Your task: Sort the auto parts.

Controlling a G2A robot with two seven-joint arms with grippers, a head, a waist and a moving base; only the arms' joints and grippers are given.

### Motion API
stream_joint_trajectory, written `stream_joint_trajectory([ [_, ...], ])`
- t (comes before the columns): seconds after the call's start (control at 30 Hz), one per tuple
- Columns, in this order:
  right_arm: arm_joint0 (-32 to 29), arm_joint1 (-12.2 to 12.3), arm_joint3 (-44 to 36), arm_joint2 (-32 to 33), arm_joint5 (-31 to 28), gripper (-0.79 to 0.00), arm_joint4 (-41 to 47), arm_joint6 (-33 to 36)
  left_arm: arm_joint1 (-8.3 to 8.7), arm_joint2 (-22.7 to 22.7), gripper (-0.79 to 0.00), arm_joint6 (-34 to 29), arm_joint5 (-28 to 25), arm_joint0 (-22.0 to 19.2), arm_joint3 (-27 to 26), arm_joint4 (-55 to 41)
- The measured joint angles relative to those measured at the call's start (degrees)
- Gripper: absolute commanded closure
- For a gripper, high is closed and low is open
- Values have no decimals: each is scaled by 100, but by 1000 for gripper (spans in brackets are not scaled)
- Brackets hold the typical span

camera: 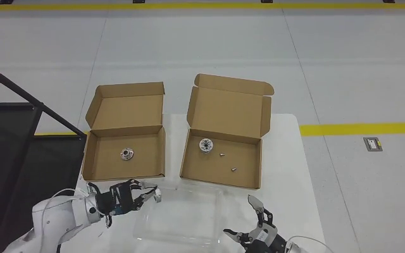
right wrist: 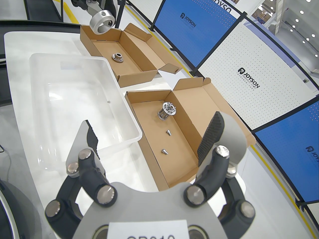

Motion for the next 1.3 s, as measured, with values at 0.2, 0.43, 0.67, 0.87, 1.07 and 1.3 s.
stream_joint_trajectory([
  [0.2,0,0,0,0,0,-785,0,0,-122,54,0,-970,450,-242,352,-1032],
  [0.43,0,0,0,0,0,-785,0,0,-363,583,0,-2524,1429,-1002,990,-2075],
  [0.67,0,0,0,0,0,-785,0,0,-571,1062,0,-2974,2001,-1627,1717,-2248],
  [0.87,0,0,0,0,0,-785,0,0,-604,1125,0,-3082,2191,-1707,1811,-2255],
  [1.07,0,0,0,0,0,-785,0,0,-615,1148,0,-3265,2283,-1667,1711,-2102],
  [1.3,0,0,0,0,0,-785,0,0,-947,1696,0,-4660,3140,-2520,2521,-2887],
])
